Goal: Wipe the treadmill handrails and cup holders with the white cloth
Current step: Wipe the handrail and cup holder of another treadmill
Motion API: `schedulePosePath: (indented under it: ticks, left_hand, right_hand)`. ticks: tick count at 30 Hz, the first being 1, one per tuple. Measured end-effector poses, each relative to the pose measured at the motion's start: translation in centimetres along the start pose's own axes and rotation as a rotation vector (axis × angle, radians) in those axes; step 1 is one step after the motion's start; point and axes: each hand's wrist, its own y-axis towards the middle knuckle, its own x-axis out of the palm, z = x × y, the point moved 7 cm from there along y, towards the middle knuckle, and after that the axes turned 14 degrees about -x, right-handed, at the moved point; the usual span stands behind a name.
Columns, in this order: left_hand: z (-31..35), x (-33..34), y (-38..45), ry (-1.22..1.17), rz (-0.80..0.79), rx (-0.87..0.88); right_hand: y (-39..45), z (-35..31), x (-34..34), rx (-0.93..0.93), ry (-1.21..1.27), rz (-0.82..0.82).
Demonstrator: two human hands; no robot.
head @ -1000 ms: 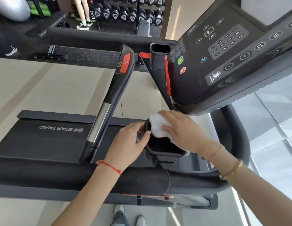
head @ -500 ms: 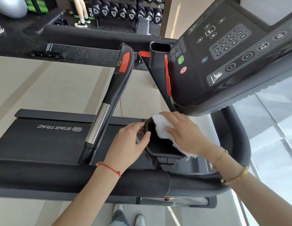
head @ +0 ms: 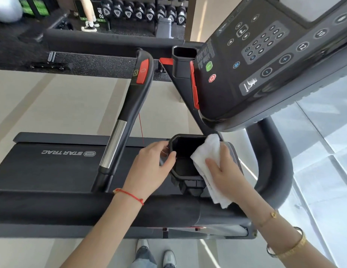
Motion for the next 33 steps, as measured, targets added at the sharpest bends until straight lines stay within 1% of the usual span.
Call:
schedulePosePath:
  ticks: [6,9,12,15,18,24,27,30,33]
  left_hand:
    - [0.1,-0.1,-0.1,-0.008,0.005,0.005]
    - [0.2,0.0,-0.1,-0.001,0.007,0.016]
    - [0.1,0.0,0.0,0.004,0.01,0.007]
    - [0.0,0.0,0.0,0.008,0.009,0.003]
    - [0.0,0.1,0.0,0.001,0.007,0.002]
    - [-0.2,0.1,0.1,-0.011,0.017,0.003]
    - [-0.3,0.1,0.1,-0.002,0.033,0.003]
    - [-0.4,0.1,0.2,0.002,0.041,-0.003]
    - [-0.4,0.1,0.1,-0.013,0.029,-0.003]
  right_hand:
    - [3.2,-0.9,-0.7,0.045,0.049,-0.138]
    - [1.9,-0.8,-0.6,0.05,-0.005,-0.067]
    - [-0.3,-0.3,-0.1,0.068,-0.013,-0.047]
    - [0.6,-1.1,-0.6,-0.038,-0.116,-0.056]
    - [2.6,-2.0,-0.7,-0.175,-0.211,-0.159]
    - [5.6,-4.8,0.5,-0.533,-0.442,-0.302]
    - [6.8,-6.4,1.8,-0.672,-0.467,-0.388]
    - [7.5,-6.7,2.0,-0.7,-0.438,-0.412]
    - [6.9,-5.3,1.1,-0.652,-0.401,-0.361]
